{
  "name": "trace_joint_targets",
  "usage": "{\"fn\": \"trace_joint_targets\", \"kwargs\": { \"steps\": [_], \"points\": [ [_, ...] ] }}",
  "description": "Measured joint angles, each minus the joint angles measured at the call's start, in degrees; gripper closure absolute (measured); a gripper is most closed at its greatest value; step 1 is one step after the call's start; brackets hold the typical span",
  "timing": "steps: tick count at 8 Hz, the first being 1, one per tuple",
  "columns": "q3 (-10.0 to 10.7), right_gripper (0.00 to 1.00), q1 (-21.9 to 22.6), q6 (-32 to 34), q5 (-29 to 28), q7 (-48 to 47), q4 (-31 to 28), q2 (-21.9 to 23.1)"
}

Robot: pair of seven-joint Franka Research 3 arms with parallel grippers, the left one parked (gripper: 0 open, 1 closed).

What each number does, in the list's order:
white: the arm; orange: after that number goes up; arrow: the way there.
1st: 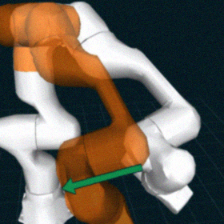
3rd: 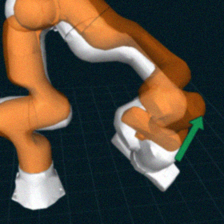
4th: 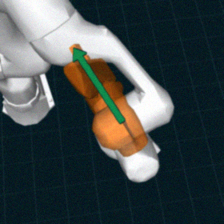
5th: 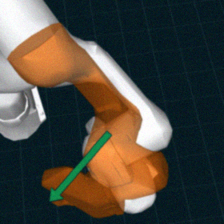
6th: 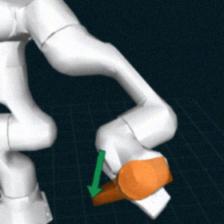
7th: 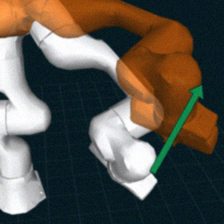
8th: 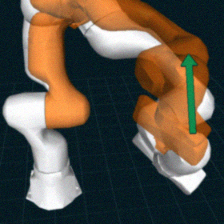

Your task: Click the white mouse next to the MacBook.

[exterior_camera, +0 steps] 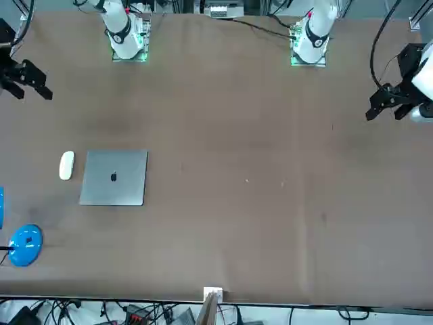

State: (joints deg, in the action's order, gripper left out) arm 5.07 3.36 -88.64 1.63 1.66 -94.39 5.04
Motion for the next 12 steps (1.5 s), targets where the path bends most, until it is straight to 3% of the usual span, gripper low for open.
{"fn": "trace_joint_targets", "kwargs": {
  "steps": [5,9,11,12],
  "points": [
    [0.7,0.00,-0.4,0.0,-2.0,0.0,0.0,-1.2],
    [1.2,0.02,-4.6,-2.0,-2.0,0.7,-0.2,-9.2],
    [1.2,0.04,-6.4,-6.2,-1.6,1.1,-1.6,-12.1],
    [1.2,0.09,-6.8,-9.1,-0.8,1.1,-3.7,-12.7]
  ]
}}
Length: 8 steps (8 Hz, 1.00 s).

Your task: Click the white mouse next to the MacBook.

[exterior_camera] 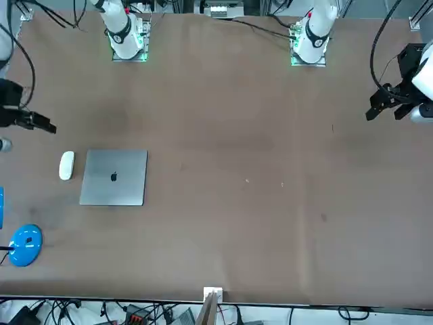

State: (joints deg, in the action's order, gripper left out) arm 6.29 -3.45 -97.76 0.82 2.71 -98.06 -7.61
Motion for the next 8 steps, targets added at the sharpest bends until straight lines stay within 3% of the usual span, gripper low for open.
{"fn": "trace_joint_targets", "kwargs": {
  "steps": [3,4,5,6,7,8],
  "points": [
    [0.0,0.31,-1.9,-10.2,0.8,2.3,-8.6,-0.3],
    [0.0,0.44,-3.1,-13.7,0.8,4.7,-11.4,-0.4],
    [0.0,0.47,-4.2,-16.9,0.8,7.3,-14.1,-0.4],
    [0.0,0.66,-4.9,-19.4,0.8,8.9,-16.5,-0.5],
    [0.0,0.67,-5.4,-21.3,0.8,9.6,-18.2,-0.9],
    [0.0,0.74,-5.8,-22.8,0.8,10.7,-19.4,-1.4]
  ]
}}
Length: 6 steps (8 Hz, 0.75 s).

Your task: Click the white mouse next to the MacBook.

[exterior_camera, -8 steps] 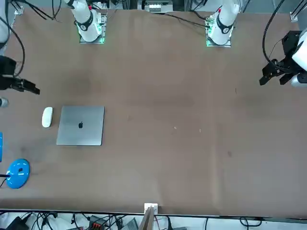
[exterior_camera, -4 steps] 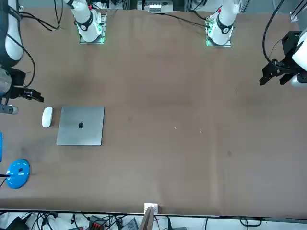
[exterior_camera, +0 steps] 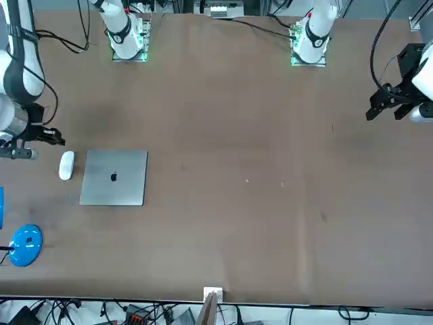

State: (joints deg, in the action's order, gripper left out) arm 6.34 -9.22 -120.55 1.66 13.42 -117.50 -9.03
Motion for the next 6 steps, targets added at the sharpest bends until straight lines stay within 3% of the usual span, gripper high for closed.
{"fn": "trace_joint_targets", "kwargs": {
  "steps": [2,6],
  "points": [
    [0.0,0.88,-1.4,-2.6,0.0,3.0,-1.4,-1.4],
    [0.0,0.97,-2.3,-8.6,0.0,5.5,-2.9,-4.0]
  ]
}}
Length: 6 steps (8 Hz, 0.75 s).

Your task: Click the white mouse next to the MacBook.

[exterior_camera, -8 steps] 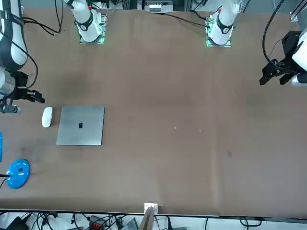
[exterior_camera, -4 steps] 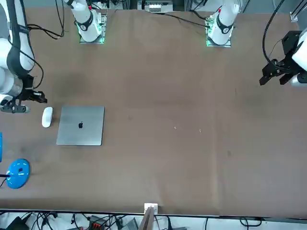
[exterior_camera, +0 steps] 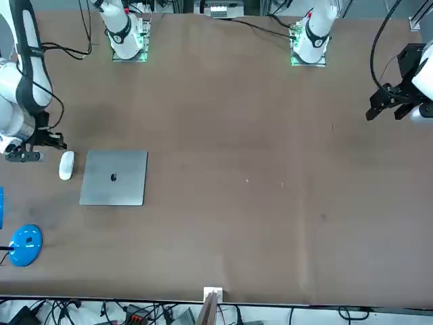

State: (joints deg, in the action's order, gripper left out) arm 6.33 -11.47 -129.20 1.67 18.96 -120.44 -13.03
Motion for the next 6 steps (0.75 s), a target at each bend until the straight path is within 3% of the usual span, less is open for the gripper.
{"fn": "trace_joint_targets", "kwargs": {
  "steps": [6],
  "points": [
    [0.0,0.99,-1.3,-6.3,0.0,1.7,-0.7,-4.9]
  ]
}}
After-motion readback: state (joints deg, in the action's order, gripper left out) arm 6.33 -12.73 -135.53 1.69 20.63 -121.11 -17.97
